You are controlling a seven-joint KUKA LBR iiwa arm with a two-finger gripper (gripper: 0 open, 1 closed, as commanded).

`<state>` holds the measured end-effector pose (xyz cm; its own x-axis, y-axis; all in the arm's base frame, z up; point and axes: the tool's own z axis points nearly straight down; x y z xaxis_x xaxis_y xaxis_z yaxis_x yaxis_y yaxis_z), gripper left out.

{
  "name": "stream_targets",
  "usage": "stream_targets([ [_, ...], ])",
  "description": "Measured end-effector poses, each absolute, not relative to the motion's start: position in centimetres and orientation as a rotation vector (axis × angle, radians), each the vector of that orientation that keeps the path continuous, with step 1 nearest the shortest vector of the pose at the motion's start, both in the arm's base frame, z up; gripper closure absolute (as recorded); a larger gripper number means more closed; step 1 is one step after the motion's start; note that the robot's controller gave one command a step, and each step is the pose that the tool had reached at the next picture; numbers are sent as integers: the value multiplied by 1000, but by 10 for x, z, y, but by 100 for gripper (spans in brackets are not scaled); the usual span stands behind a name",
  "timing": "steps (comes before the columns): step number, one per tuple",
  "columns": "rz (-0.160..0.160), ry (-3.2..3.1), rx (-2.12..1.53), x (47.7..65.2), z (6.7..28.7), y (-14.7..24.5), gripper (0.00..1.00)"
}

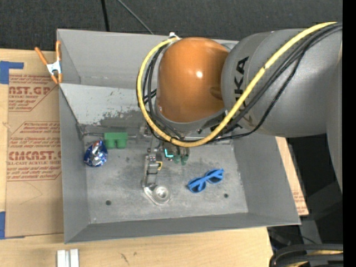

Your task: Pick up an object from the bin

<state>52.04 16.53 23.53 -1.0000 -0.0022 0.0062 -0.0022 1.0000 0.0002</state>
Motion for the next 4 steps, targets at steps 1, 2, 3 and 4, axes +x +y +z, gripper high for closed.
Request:
stream_targets([
  [1, 0, -3092, 658, 577, 74, 241, 0],
  [2, -2, -2975, 1032, 593, 102, 249, 0],
  [3, -1, -2939, 1121, 593, 100, 240, 0],
  [4, 1, -2890, 1266, 598, 74, 238, 0],
])
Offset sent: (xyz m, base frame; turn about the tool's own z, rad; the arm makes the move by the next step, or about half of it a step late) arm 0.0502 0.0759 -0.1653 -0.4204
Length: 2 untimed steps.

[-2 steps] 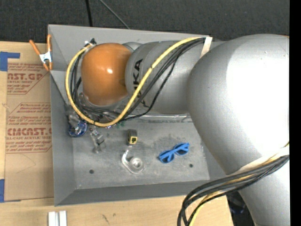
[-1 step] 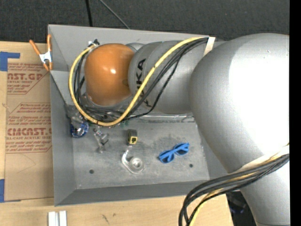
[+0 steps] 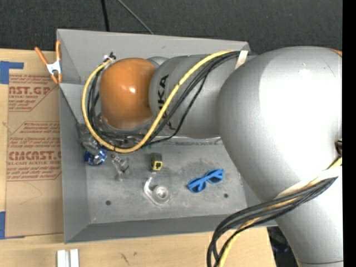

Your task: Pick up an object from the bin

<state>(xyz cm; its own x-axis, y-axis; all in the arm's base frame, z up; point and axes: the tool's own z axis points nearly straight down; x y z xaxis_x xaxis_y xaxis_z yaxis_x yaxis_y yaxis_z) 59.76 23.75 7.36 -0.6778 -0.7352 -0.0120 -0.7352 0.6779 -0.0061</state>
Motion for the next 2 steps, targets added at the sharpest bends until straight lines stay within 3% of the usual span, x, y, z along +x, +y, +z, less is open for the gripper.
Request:
stream_targets([
  [1, 1, 2861, -1251, 599, 75, 239, 0],
  [2, 4, 2858, -1250, 599, 77, 240, 100],
])
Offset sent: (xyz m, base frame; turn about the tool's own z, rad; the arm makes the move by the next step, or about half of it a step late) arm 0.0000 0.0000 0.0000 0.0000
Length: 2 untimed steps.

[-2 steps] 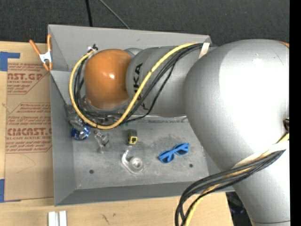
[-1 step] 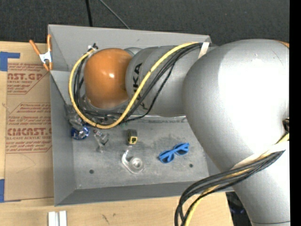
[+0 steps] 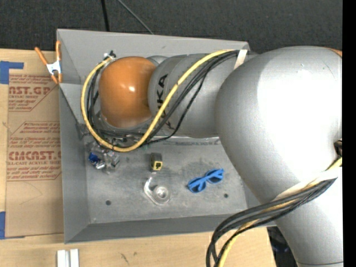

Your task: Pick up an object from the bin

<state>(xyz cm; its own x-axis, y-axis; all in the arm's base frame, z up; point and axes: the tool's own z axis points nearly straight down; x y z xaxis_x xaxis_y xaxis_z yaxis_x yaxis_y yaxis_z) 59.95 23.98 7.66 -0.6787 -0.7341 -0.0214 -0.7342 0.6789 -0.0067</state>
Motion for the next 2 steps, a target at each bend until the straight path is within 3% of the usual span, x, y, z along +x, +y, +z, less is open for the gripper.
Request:
stream_targets([
  [1, 2, 2872, -1255, 601, 116, 241, 100],
  [2, 1, 2873, -1254, 602, 142, 242, 100],
])
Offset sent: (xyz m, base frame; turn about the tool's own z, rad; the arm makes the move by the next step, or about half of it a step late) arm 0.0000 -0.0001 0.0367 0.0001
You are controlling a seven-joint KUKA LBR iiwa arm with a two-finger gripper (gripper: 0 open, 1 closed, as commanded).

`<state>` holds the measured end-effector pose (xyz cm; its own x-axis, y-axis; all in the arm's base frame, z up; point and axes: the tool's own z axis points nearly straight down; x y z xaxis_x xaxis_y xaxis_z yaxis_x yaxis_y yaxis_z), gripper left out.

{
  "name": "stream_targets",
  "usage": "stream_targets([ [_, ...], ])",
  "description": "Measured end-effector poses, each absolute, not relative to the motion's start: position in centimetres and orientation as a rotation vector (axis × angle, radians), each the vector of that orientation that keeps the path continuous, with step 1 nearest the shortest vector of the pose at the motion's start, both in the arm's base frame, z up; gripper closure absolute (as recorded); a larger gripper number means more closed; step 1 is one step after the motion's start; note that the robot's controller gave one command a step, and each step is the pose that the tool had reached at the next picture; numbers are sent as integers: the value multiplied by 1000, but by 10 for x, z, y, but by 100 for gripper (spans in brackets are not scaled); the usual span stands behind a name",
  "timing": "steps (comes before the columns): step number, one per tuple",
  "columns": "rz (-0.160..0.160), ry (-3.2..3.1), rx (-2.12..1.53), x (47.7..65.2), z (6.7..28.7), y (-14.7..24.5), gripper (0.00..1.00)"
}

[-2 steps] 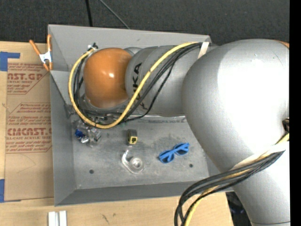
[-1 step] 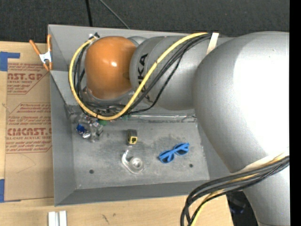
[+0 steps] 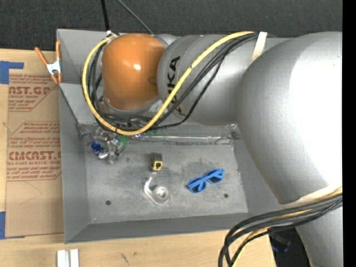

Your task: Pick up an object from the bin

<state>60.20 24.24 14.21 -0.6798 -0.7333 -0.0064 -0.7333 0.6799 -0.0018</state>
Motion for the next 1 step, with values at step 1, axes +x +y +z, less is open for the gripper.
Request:
stream_targets([
  [1, 1, 2873, -1253, 603, 173, 244, 100],
])
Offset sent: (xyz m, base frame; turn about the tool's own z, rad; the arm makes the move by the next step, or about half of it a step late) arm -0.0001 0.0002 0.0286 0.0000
